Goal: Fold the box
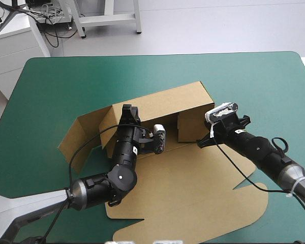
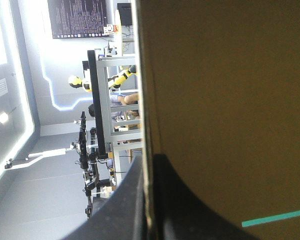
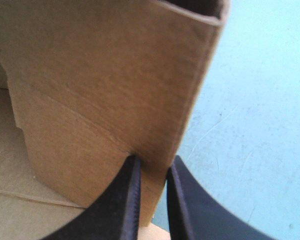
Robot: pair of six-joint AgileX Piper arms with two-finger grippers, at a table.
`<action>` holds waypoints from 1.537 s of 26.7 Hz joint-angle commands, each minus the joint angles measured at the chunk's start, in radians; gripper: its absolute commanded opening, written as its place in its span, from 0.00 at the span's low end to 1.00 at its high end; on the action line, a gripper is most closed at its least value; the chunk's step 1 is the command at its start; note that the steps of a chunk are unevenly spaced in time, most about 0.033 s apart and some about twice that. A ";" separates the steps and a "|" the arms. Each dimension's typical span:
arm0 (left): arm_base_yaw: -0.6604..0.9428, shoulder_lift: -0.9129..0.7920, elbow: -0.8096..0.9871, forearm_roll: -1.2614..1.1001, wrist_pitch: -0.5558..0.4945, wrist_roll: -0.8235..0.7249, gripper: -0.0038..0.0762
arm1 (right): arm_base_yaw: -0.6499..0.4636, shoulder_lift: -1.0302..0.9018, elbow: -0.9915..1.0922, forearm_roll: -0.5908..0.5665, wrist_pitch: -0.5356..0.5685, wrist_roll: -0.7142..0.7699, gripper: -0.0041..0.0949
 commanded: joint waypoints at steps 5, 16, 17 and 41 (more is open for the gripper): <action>-0.005 -0.033 -0.025 0.120 0.023 -0.007 0.04 | -0.003 -0.015 -0.103 0.017 -0.041 -0.029 0.02; -0.005 -0.033 -0.025 0.120 0.023 -0.007 0.04 | -0.003 -0.006 -0.103 0.017 -0.001 -0.031 0.02; -0.005 -0.033 -0.025 0.120 0.023 -0.007 0.04 | -0.003 -0.006 -0.103 0.017 -0.001 -0.031 0.02; -0.005 -0.033 -0.025 0.120 0.029 -0.014 0.04 | -0.071 -0.152 -0.103 -0.337 0.367 0.450 0.98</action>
